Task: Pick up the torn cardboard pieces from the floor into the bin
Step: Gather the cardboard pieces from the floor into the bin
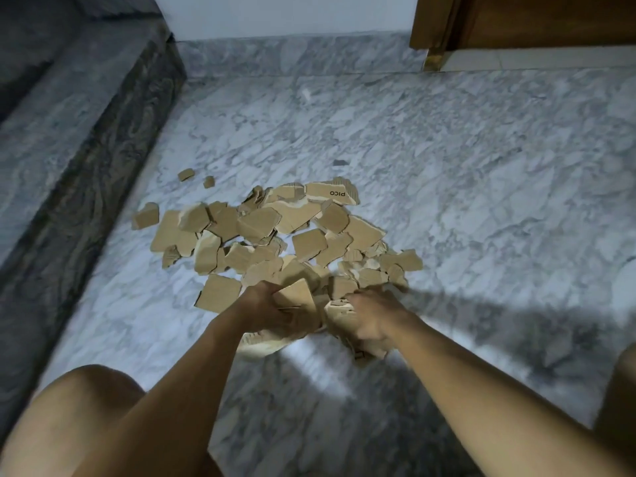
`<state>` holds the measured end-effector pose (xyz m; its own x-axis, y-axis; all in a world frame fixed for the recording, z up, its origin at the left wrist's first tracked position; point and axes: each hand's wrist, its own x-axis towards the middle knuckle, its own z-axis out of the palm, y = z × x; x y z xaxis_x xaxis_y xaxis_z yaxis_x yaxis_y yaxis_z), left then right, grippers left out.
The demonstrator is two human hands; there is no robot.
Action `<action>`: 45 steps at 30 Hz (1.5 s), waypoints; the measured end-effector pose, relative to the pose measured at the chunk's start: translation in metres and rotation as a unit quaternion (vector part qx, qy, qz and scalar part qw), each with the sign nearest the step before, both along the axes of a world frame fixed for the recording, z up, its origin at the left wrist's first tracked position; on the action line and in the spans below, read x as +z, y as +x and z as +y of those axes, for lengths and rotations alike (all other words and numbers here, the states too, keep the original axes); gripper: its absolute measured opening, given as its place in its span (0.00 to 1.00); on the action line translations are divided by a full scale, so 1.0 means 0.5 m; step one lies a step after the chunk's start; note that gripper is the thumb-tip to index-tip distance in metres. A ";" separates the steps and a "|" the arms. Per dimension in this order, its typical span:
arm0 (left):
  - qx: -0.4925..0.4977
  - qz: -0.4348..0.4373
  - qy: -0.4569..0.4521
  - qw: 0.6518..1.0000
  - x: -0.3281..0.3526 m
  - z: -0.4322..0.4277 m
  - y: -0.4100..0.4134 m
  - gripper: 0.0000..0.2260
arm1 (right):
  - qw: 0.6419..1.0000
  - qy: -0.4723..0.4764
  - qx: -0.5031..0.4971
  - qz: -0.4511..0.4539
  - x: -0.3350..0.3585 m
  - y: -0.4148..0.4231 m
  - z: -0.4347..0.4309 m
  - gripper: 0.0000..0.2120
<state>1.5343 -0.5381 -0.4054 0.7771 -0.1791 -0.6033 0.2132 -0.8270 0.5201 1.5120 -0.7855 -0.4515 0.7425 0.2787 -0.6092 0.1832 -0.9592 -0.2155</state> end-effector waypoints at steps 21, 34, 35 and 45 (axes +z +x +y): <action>0.085 0.004 -0.332 0.939 0.119 -0.338 0.096 0.08 | 0.653 0.516 -0.544 -0.108 0.158 0.021 -0.208 0.17; -0.244 0.236 -0.326 0.882 0.258 -0.827 -0.110 0.18 | 0.283 0.486 -0.782 -0.269 0.287 -0.374 -0.506 0.37; -0.283 0.246 -0.321 0.870 0.274 -0.860 -0.148 0.16 | 0.256 0.469 -0.795 -0.286 0.303 -0.425 -0.526 0.40; -0.488 0.277 -0.360 0.745 0.426 -1.072 -0.648 0.12 | 0.162 0.285 -0.849 -0.415 0.533 -0.957 -0.523 0.28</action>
